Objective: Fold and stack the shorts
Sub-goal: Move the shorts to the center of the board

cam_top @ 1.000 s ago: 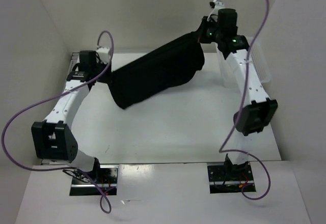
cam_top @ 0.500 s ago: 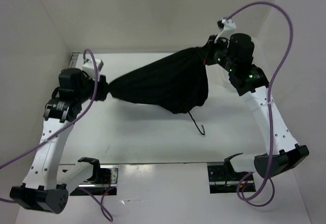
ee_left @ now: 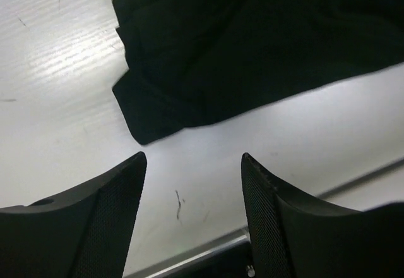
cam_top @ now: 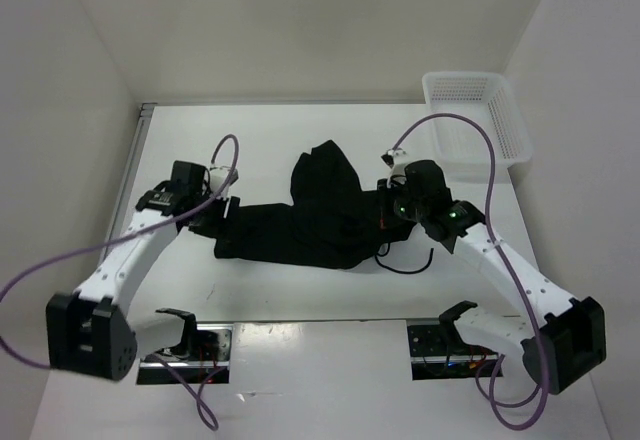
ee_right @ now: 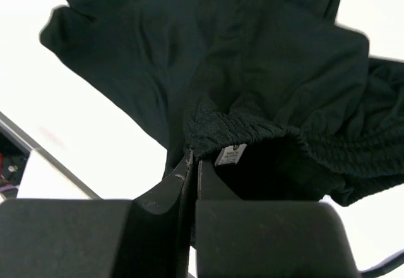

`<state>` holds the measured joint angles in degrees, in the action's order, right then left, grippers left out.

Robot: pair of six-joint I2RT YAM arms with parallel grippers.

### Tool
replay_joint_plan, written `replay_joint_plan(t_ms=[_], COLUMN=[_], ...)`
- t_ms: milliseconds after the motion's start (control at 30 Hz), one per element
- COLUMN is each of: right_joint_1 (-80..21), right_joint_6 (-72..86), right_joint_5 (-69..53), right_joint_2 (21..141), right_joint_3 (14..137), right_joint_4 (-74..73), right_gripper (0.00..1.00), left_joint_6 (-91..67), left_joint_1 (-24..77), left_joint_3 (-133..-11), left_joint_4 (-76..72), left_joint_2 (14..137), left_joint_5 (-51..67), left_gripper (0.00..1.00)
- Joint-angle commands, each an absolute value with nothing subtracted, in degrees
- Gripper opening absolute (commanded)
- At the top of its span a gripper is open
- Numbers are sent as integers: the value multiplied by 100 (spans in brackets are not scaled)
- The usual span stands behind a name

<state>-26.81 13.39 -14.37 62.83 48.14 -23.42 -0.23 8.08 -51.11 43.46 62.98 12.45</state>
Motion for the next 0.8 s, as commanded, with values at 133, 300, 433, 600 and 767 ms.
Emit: replay_joint_plan(t_ms=[133,300,433,600,767], right_joint_1=[-2681,-2681,-2681,-2681,-2681], right_joint_6=[1468,1529,1529,1529,1529], right_joint_5=[-1310,-1257,-1257,-1257,-1257], right_joint_2=[5783,5669,5616,5616,5555], right_joint_3=[4623,4615,4614,4614,4614], right_joint_4=[-1837,-1775,-1723,-1723,-1723], right_gripper=[0,0,0,0,0], left_joint_6=[0,0,0,0,0], left_joint_1=[809,809,756,694,694], left_joint_3=[-5484,-5063,-4808,-4729,-4676], left_joint_4=[3191,2945,2409,2206,2153], left_joint_2=[7997,8173,8235,8701,8807], left_joint_5=[861,731,187,132,202], left_gripper=[62,60,63,69,70])
